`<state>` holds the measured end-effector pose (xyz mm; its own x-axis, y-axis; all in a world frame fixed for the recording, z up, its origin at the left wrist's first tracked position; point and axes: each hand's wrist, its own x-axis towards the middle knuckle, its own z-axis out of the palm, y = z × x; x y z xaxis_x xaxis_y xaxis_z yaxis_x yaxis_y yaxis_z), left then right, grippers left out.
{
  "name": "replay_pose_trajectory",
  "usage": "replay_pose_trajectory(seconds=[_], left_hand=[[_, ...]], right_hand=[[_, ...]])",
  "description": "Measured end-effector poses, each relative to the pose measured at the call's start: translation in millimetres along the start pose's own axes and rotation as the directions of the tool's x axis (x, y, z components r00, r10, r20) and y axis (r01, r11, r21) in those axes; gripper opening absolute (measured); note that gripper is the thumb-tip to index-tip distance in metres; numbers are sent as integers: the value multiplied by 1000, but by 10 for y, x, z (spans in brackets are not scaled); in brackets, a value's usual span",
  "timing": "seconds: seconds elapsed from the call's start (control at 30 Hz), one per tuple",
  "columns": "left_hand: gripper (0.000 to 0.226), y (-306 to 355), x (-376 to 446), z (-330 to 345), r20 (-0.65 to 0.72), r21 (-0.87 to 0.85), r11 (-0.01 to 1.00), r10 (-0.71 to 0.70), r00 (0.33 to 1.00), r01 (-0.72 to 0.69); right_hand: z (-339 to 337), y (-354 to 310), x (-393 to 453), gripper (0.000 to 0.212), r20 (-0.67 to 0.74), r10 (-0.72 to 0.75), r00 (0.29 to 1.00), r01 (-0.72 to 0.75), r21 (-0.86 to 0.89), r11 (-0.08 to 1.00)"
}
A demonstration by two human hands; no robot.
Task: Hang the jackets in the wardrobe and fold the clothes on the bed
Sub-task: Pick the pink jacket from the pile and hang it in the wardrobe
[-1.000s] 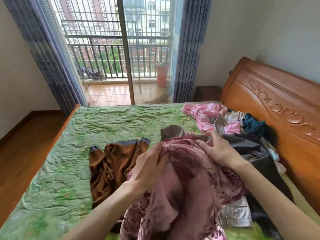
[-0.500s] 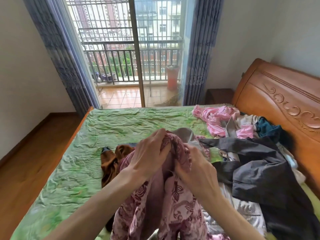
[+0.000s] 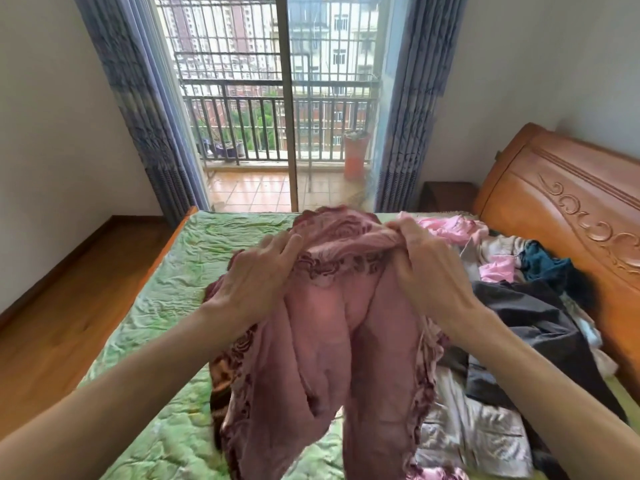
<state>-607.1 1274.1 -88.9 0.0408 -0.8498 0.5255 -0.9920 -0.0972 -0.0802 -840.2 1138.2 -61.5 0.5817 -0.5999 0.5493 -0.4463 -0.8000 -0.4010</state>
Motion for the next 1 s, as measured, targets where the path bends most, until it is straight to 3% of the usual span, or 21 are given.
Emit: replay_pose_trajectory(seconds=[0.1,0.17,0.3,0.37,0.5,0.63,0.7,0.77,0.87,1.0], left_hand=[[33,-70,-92,36,18,-90,971,-219,976,219],[17,-110,-159,-13,36,-185,936,-299,954,300],[14,-53,-110,-262,-90,-260,904,-374,923,341],[20,39,-18,-322,-82,-216,940,-288,954,265],[27,74,77,-321,107,-87,986,-133,985,143],[45,33,79,-305,441,84,979,-203,874,184],[38,-53,67,-333,485,98,977,-213,848,189],[27,-207,-1,-414,409,36,976,-212,888,216],[22,-430,-169,-450,155,-70,974,-203,967,215],[27,-700,-363,-248,126,-86,988,-114,985,125]], right_hand=[[-114,-127,108,31,-33,-92,995,92,-10,996],[-134,-30,86,38,-38,-123,992,117,-125,985],[62,374,-168,38,89,86,992,-56,-292,955],[169,508,-292,32,159,185,970,-143,-246,959],[125,696,-203,25,127,321,939,-328,38,944],[93,556,-29,23,109,345,932,-360,202,911],[144,488,-14,28,43,306,951,-309,174,935],[219,572,-108,33,-10,227,974,-228,-20,974],[396,691,-414,37,143,290,946,-234,-316,919],[596,502,-585,36,205,430,879,-392,-203,897]])
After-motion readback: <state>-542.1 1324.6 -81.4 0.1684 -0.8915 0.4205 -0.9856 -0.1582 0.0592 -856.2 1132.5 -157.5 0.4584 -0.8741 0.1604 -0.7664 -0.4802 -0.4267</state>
